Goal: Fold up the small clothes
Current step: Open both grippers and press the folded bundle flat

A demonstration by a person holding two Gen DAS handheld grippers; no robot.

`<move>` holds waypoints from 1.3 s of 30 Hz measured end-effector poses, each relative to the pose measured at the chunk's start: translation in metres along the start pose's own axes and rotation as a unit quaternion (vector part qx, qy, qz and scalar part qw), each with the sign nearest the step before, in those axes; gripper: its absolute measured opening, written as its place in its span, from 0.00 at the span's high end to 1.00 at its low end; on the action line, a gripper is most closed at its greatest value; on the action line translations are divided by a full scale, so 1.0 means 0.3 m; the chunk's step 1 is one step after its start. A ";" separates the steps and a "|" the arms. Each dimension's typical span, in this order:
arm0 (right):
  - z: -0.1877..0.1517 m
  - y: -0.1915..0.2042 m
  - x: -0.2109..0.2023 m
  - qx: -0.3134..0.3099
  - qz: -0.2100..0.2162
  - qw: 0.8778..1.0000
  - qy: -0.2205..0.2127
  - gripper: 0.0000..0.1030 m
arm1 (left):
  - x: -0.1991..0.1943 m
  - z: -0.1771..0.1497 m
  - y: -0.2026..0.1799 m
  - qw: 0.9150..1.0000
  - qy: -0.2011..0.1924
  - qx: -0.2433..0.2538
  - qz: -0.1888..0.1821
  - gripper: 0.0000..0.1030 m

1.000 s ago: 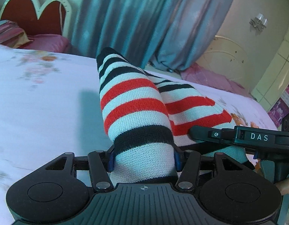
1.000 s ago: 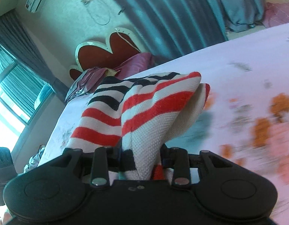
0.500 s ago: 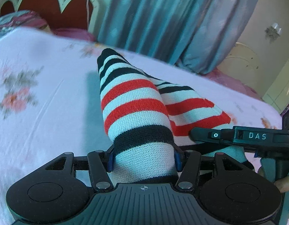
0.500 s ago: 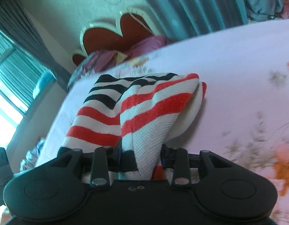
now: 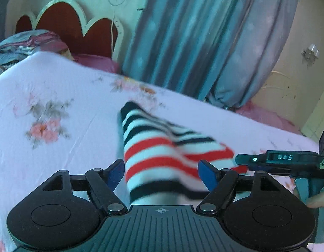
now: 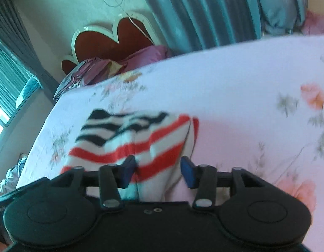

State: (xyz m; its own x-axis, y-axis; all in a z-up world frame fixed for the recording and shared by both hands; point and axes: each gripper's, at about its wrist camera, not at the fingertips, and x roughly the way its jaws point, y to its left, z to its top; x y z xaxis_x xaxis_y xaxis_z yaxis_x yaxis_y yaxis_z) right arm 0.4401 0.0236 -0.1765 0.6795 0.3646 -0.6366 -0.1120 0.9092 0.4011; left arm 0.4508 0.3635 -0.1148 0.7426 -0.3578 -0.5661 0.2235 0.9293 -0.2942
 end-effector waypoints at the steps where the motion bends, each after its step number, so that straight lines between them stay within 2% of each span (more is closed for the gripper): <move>1: 0.011 0.020 0.000 -0.012 -0.004 1.000 -0.008 0.70 | 0.021 0.018 -0.013 1.000 0.002 0.008 0.000 0.26; 3: 0.039 0.070 0.013 -0.042 -0.011 0.999 -0.021 0.73 | 0.069 0.042 -0.039 1.000 0.002 0.026 0.008 0.26; 7: 0.090 0.162 0.125 -0.076 -0.020 0.997 -0.017 0.74 | 0.209 0.078 -0.057 0.999 0.025 0.032 0.029 0.26; 11: 0.073 0.160 0.228 -0.091 -0.050 0.995 0.000 0.75 | 0.288 0.046 -0.037 0.996 0.046 0.030 0.067 0.26; 15: 0.028 0.139 0.266 -0.120 -0.070 0.990 -0.001 0.71 | 0.307 0.010 0.003 0.997 0.046 0.007 0.059 0.24; 19: 0.010 0.122 0.264 -0.106 -0.070 0.992 -0.012 0.70 | 0.324 0.005 0.039 0.996 0.059 -0.036 0.051 0.20; 22: 0.027 0.131 0.232 -0.097 -0.068 0.993 -0.005 0.72 | 0.281 0.009 -0.008 0.997 0.048 -0.002 0.062 0.20; 25: 0.019 0.165 0.147 -0.108 -0.062 0.992 -0.020 0.74 | 0.221 -0.003 -0.031 0.997 0.049 0.011 0.052 0.20; 31: -0.108 0.216 -0.042 -0.134 -0.047 0.990 -0.023 0.74 | 0.072 -0.083 -0.064 0.997 0.058 0.028 0.048 0.20; 36: -0.243 0.218 -0.095 -0.156 -0.074 0.985 -0.001 0.76 | 0.004 -0.177 -0.074 0.995 0.073 0.044 0.054 0.20; 39: -0.285 0.193 -0.075 -0.152 -0.106 0.983 0.009 0.75 | 0.016 -0.215 -0.049 0.995 0.084 0.027 0.050 0.20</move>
State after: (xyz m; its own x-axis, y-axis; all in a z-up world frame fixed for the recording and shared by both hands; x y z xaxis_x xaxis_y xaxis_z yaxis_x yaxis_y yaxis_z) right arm 0.3562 0.0852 -0.1952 0.6987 0.1616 -0.6969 -0.1823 0.9822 0.0449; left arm 0.4102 0.3422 -0.1629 0.6480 -0.2704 -0.7121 0.1910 0.9627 -0.1917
